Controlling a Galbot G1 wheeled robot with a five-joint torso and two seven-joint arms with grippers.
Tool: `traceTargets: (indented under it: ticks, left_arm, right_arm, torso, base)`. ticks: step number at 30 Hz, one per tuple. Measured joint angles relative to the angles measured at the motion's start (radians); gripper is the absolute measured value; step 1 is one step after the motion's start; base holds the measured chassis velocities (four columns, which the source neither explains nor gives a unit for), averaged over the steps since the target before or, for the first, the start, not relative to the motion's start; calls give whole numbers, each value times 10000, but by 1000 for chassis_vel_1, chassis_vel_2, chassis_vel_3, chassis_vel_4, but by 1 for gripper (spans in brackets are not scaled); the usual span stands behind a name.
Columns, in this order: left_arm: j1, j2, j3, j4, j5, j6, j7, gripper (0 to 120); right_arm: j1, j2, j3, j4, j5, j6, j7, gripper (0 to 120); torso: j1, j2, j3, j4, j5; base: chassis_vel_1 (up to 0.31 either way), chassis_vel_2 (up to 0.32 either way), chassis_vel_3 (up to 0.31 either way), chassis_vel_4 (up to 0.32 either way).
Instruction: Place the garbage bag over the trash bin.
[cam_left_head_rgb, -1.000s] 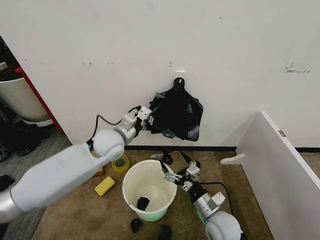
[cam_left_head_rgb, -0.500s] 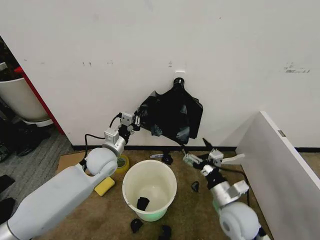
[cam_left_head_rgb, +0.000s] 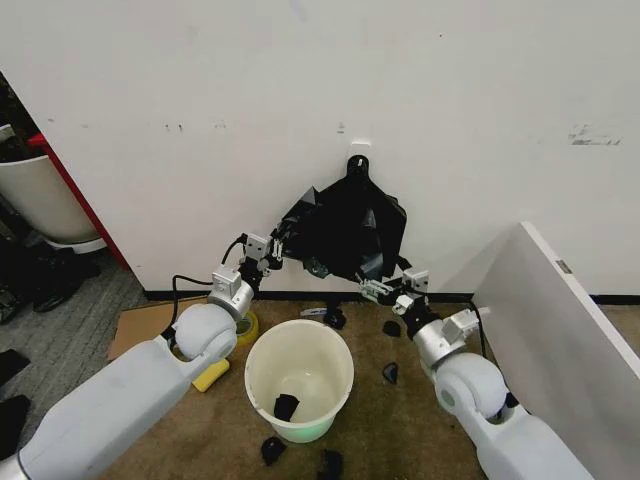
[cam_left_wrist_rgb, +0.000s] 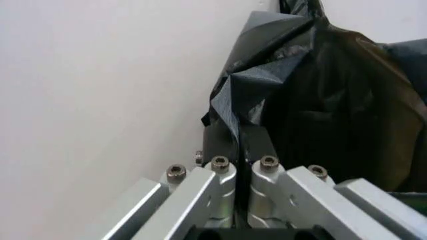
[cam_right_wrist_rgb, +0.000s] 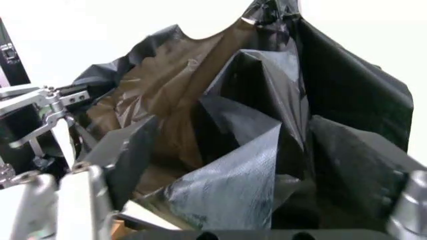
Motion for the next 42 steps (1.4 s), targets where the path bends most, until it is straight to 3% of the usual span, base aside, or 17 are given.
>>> traceTargets:
  ticks: [23,33,42]
  left_arm:
    - [374,-40,-269,-19,12,-159,-19,0]
    - [1094,124,-811,-672,-15,-256,-34,0]
    - [2763,610,-1928,-1807,180,-324,25,0]
  right_arm:
    - [-71,27,-43,147,-57,77,13,0]
    - [-912,-29,272,1044,98,175,-130,0]
    - [-2271,-232,605,2555,58,274,-466,0]
  torso:
    - [0,0,-1,0,-1]
    - [0,0,-1,0,-1]
    - [0,0,-2,0,-2]
  base:
    - [0,0,0,0]
    - [0,0,0,0]
    - [0,0,0,0]
